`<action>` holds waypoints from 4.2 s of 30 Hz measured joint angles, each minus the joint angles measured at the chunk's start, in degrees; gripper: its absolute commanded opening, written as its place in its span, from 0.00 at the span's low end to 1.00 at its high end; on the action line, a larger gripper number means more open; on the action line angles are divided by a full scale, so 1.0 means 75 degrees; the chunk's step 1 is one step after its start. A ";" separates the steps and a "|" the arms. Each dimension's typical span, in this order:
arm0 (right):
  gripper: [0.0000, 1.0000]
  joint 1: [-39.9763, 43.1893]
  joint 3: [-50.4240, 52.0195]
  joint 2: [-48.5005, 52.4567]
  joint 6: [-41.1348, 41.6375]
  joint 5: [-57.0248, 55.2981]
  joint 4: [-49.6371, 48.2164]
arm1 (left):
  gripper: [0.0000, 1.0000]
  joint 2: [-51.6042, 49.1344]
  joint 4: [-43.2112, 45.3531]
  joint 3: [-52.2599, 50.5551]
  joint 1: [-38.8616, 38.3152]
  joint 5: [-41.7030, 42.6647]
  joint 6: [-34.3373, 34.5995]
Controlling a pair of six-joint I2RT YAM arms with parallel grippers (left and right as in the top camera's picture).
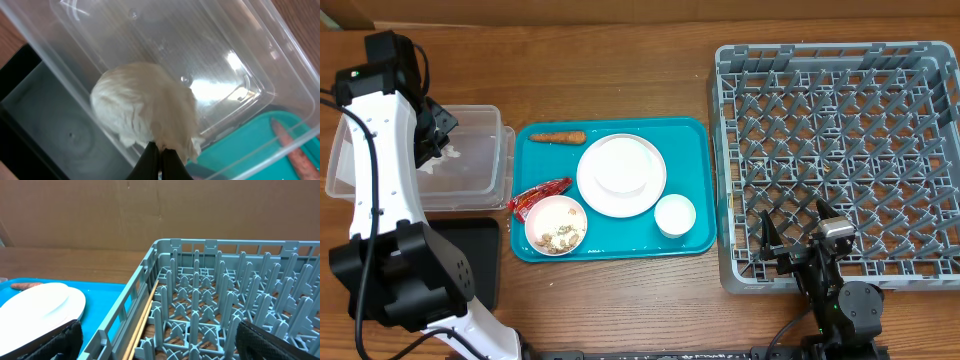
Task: Sort waste into correct bins and load items into the dishwasher
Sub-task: 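Carry the tissue with the left gripper and drop it in the clear bin, then move the left gripper to the red wrapper and grasp it, then carry the red wrapper left and release it into the clear bin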
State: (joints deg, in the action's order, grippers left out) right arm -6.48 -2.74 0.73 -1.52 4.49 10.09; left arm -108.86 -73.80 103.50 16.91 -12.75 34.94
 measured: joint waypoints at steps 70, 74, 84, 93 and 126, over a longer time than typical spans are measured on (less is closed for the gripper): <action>1.00 0.0000 0.0000 0.0000 -0.0003 0.0003 0.0000 | 0.36 0.0898 0.4278 -0.5042 -0.4194 0.0102 -0.3914; 1.00 0.0000 0.0000 0.0000 0.0000 0.0003 0.0003 | 0.31 0.0898 0.4444 -0.5042 -0.4194 0.0055 -0.3920; 1.00 0.0000 0.0000 0.0000 0.0000 0.0000 -0.0003 | 0.04 0.0898 0.4613 -0.5047 -0.4194 -0.0087 -0.3952; 1.00 0.0000 0.0000 0.0000 0.0003 0.0003 0.0006 | 0.04 0.0901 0.3622 -0.4135 -0.4194 -0.0595 -0.3905; 1.00 0.0000 0.0000 0.0000 0.0000 0.0000 0.0000 | 0.04 0.0737 0.1842 -0.0708 -0.0070 -0.0886 -0.1542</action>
State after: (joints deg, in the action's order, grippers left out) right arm -6.48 -2.74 0.73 -1.52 4.49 10.09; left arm -103.33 -59.99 98.19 16.38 -19.40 23.38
